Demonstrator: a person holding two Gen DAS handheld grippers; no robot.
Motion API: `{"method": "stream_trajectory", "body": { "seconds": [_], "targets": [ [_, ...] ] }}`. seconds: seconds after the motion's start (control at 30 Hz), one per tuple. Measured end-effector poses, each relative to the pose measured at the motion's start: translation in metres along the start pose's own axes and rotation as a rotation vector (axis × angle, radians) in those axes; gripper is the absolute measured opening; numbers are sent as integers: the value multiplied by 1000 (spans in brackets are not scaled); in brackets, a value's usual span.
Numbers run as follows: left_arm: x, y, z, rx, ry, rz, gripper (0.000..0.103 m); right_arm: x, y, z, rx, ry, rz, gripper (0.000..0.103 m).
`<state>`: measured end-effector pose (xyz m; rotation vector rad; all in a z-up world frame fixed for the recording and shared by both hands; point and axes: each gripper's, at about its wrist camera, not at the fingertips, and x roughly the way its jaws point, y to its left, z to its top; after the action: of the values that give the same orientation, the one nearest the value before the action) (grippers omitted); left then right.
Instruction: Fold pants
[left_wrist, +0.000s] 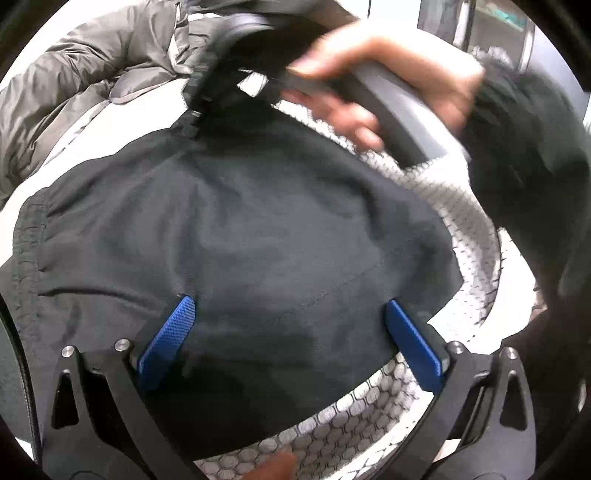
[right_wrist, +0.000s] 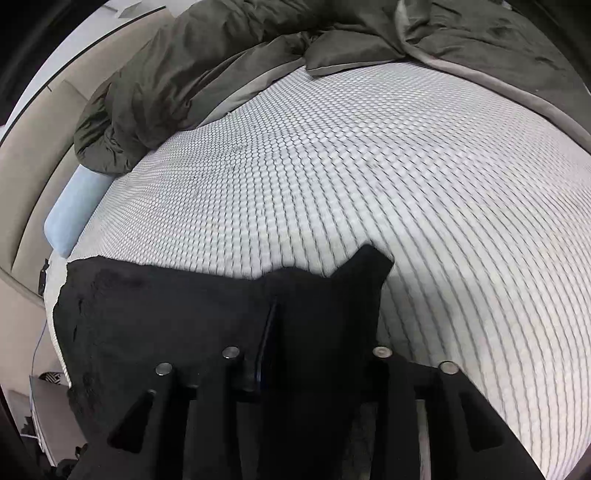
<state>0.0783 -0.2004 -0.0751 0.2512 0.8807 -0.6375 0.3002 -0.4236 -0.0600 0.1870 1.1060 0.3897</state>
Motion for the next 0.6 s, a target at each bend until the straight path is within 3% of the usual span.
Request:
{"method": "stream_trajectory", "body": {
  "seconds": [0.1,0.17,0.2,0.33,0.37,0.4,0.47,0.6],
  "targets": [
    [-29,32,3,-72,-74,-31,102,-32,-7,-44,18,-28,21,47],
    [-47,59,3,-130,-120,9,102,-47,-13,-86,64,-31,81,48],
    [-53,73,2,-160,-132,43,102,-48,-12,-102,83,-10,109,48],
    [-67,141,-9,-317,-148,287,102,-66,-3,-150,103,-67,183,47],
    [-68,153,-13,-352,-143,304,102,-67,-2,-153,106,-86,180,42],
    [-65,166,-18,-385,-124,294,102,-64,-1,-153,112,-97,169,28],
    [-51,184,-25,-426,-53,263,102,-60,-4,-149,133,-106,189,14],
    [-33,194,-21,-470,-42,171,101,-73,-11,-125,132,-182,179,10]
  ]
}}
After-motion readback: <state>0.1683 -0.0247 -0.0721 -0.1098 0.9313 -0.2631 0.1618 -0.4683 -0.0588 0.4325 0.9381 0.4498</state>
